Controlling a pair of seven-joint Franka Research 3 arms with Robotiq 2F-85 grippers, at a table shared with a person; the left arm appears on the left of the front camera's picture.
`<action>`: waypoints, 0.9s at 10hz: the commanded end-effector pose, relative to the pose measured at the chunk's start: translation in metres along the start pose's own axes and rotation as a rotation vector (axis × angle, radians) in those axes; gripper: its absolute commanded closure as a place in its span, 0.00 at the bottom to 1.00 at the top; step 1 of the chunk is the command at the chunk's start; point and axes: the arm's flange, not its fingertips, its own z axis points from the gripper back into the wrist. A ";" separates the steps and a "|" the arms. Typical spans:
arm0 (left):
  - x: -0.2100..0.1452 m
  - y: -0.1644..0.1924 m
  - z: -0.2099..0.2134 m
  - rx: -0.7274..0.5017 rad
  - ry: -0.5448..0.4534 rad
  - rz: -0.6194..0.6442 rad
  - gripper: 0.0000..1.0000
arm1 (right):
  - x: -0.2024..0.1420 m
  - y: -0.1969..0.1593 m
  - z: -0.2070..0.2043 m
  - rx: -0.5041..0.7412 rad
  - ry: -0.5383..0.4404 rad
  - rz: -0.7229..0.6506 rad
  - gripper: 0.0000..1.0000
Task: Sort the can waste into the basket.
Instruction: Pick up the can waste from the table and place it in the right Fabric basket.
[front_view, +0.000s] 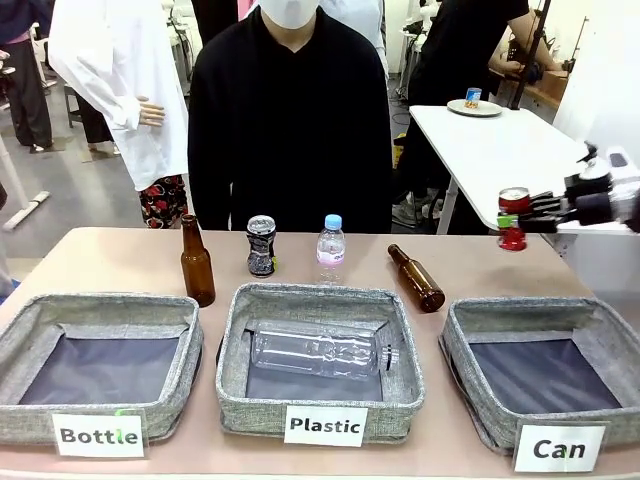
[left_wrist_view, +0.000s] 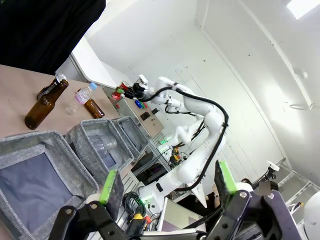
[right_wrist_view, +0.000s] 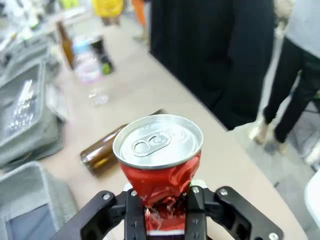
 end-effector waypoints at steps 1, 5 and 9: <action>-0.001 -0.001 -0.001 -0.006 -0.012 -0.018 0.04 | 0.053 0.080 0.041 0.143 0.233 0.109 1.00; -0.001 -0.001 -0.001 -0.006 -0.012 -0.018 0.04 | 0.062 0.203 0.049 0.357 0.673 0.299 1.00; -0.001 -0.001 -0.001 -0.006 -0.012 -0.018 0.04 | 0.052 0.219 0.035 0.299 0.788 0.327 1.00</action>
